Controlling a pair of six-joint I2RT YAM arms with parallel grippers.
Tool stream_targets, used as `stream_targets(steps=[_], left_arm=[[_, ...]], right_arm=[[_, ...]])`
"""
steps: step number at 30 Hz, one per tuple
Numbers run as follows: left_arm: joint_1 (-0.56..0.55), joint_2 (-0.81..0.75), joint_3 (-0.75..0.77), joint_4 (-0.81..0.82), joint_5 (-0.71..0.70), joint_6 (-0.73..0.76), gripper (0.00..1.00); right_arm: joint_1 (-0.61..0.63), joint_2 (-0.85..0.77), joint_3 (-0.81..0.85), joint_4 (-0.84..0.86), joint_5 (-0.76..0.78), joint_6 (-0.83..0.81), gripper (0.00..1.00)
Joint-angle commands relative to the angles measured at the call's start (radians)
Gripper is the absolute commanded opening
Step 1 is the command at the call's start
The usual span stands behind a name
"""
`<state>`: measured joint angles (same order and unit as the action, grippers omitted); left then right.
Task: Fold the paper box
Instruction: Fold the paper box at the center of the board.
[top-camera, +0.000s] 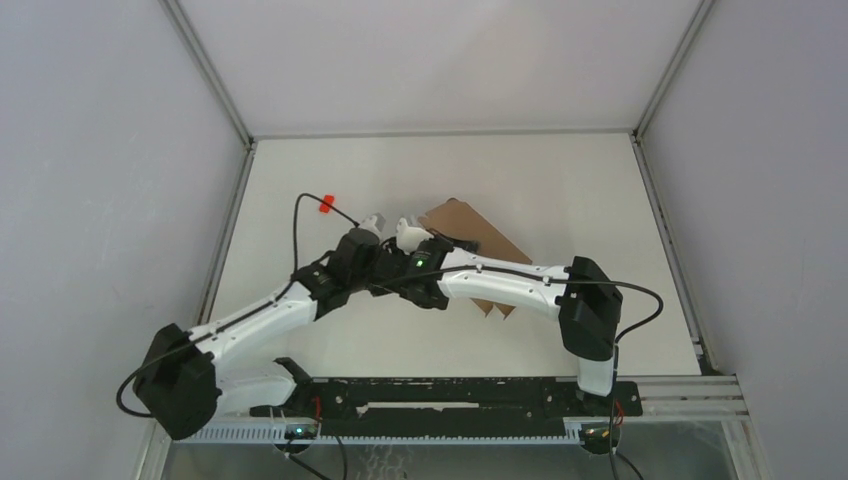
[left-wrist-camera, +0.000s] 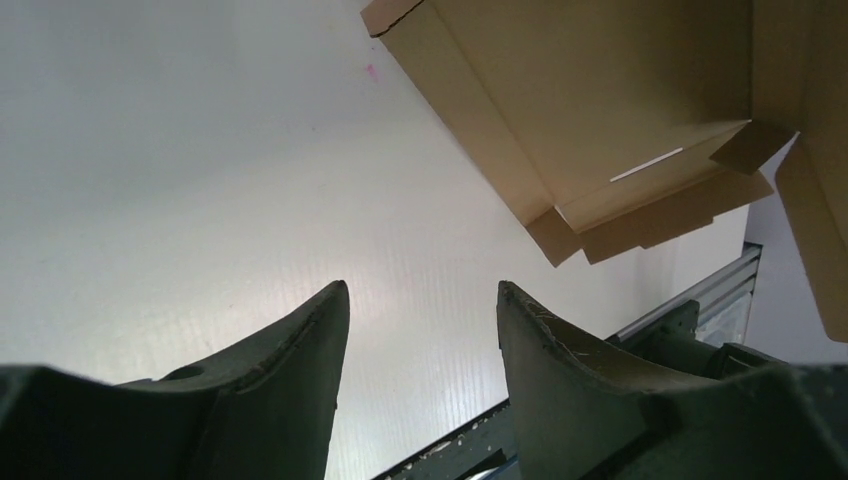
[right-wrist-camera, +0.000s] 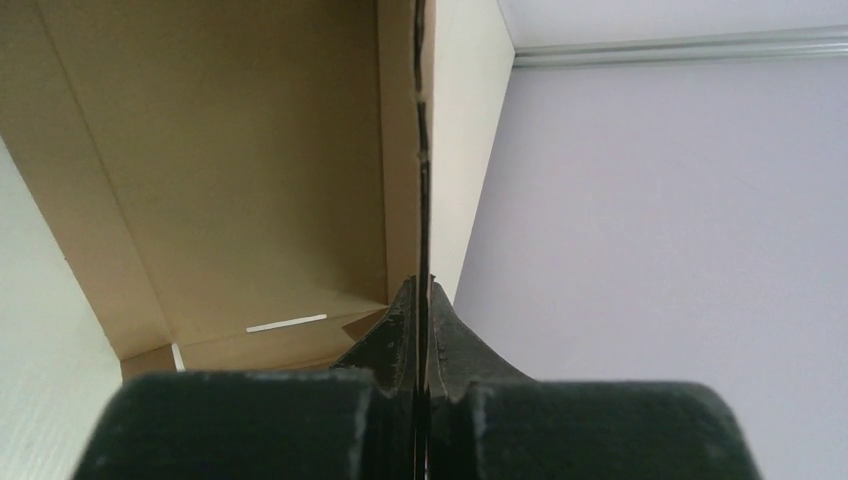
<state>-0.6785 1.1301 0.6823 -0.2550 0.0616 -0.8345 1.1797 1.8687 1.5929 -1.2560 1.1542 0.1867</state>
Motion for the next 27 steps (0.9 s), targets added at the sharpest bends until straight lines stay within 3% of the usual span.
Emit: stream_targets(steps=[1, 6, 15, 19, 27], left_arm=[[-0.042, 0.099, 0.055, 0.132, -0.024, -0.02, 0.61], [-0.059, 0.202, 0.056, 0.224, -0.031, -0.035, 0.6], [-0.062, 0.254, -0.057, 0.603, -0.048, -0.216, 0.61], [-0.061, 0.276, -0.084, 0.689, -0.053, -0.279, 0.61], [-0.055, 0.284, -0.207, 0.883, -0.097, -0.342, 0.61]], right_arm=[[0.016, -0.003, -0.01, 0.028, 0.039, 0.029, 0.0], [0.017, 0.001, -0.035, 0.022, 0.046, 0.07, 0.0], [0.019, -0.012, -0.031, -0.079, 0.066, 0.234, 0.0], [0.018, -0.03, -0.028, -0.146, 0.065, 0.304, 0.0], [-0.037, -0.146, -0.062, -0.073, -0.07, 0.235, 0.0]])
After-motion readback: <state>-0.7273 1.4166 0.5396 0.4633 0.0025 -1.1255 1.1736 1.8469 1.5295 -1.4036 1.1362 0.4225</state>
